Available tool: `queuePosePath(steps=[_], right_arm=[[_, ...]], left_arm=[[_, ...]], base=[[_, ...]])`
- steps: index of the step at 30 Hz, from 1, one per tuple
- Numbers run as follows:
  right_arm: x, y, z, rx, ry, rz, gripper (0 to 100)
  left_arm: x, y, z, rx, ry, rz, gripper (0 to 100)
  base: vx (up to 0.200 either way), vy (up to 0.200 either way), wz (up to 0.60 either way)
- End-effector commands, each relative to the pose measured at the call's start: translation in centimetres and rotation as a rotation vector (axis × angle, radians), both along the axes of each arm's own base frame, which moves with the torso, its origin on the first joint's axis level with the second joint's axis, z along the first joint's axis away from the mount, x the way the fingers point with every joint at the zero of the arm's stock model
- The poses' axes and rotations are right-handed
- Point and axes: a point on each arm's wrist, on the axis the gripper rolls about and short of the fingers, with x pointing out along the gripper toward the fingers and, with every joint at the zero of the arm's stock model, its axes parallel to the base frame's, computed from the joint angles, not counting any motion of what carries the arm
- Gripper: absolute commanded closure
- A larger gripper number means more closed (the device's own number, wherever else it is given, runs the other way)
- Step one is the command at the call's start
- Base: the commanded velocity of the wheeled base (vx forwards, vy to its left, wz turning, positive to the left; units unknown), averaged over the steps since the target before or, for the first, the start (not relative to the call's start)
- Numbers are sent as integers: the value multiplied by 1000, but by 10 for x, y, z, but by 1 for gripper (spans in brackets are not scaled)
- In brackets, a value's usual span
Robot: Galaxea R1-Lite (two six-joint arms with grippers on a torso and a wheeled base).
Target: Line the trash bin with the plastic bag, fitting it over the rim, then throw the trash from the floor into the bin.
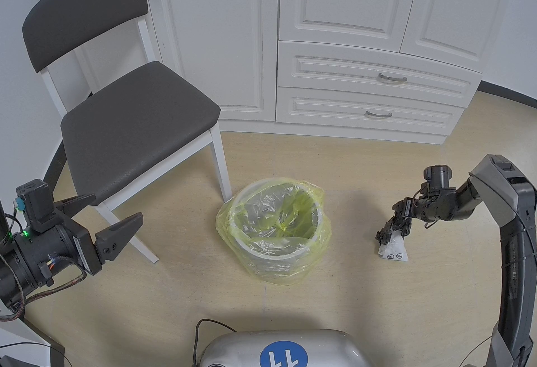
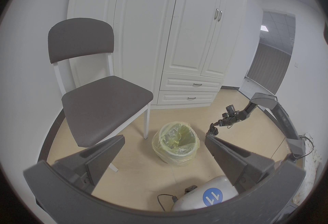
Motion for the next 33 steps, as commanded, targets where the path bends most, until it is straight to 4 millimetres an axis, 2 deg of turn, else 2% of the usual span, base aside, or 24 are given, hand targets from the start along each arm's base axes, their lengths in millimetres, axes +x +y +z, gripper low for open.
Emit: queuePosePath(steps=[1,14,15,18,22,24,25,26,28,29,30,31,33], right_arm=[[44,-6,-103,27,218,-19,0],[44,-7,-118,28,198,-15,0],[45,-7,-119,28,180,-16,100],[48,-7,-118,28,135,-23,100],[55,-5,-99,55,68,-53,100],[59,-5,-79,58,31,-68,100],[55,-6,-62,57,30,-75,100],[52,-7,-55,56,34,-75,100],[36,-8,-29,52,60,-59,100],[36,-8,-29,52,60,-59,100],[22,-7,-3,43,68,-3,100],[22,-7,-3,43,68,-3,100],[3,-3,28,16,64,88,100]], left_arm=[[2,-2,-2,5,7,-4,0],[5,-3,-6,-6,-19,-4,0],[5,-3,-6,-8,-24,-4,0],[5,-3,-5,-11,-29,-3,0],[4,-1,-4,-14,-38,3,0],[3,-1,-2,-17,-43,3,0],[3,-1,-1,-18,-48,3,0],[3,-1,-1,-20,-50,3,0],[0,0,1,-24,-64,3,0],[-1,1,2,-19,-72,2,0],[-2,1,2,-9,-80,0,0],[-2,1,2,-9,-80,0,0],[-8,4,2,21,-108,-6,0]], base=[[0,0,0],[0,0,0],[0,0,0],[0,0,0],[0,0,0],[0,0,0],[0,0,0],[0,0,0],[0,0,0],[0,0,0],[0,0,0],[0,0,0],[0,0,0]])
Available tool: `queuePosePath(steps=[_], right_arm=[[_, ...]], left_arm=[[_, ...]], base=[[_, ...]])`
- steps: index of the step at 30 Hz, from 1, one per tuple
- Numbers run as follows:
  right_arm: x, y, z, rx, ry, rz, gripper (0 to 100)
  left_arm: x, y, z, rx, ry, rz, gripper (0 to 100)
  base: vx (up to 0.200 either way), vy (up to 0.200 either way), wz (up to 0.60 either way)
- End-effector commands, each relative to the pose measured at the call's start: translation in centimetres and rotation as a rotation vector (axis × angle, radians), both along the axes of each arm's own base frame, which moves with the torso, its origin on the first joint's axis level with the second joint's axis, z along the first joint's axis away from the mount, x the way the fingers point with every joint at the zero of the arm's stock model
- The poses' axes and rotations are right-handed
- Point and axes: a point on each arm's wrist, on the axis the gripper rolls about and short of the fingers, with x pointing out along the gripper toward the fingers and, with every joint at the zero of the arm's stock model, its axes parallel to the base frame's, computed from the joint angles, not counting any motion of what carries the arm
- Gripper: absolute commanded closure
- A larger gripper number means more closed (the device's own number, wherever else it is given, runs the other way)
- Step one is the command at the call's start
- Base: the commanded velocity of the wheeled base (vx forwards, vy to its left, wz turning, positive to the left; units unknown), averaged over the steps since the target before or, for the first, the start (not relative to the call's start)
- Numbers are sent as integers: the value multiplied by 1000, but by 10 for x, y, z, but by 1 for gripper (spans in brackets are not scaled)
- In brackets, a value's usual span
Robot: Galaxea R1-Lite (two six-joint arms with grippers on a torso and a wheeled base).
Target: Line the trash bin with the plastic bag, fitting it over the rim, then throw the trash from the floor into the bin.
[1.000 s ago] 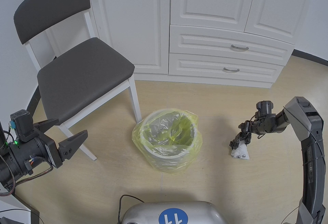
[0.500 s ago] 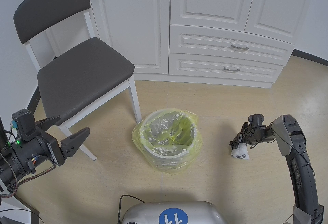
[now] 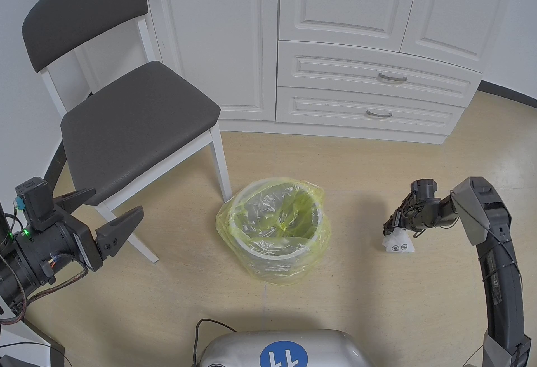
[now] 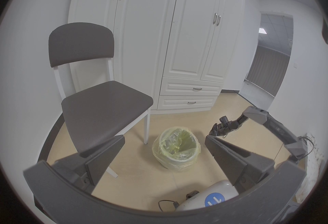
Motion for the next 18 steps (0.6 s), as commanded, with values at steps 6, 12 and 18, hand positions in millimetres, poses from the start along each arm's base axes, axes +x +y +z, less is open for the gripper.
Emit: queuePosePath(steps=[6,12,18], right_arm=[[-79,30,165,-68,-93,214,100],[-117,87,203,-63,-164,343,100],[-141,133,225,-4,-344,409,100]], left_arm=[[-22,10,8,71,-117,-14,0],[-24,10,10,64,-135,-17,0],[-26,11,11,66,-147,-12,0]], base=[[0,0,0],[0,0,0],[0,0,0]])
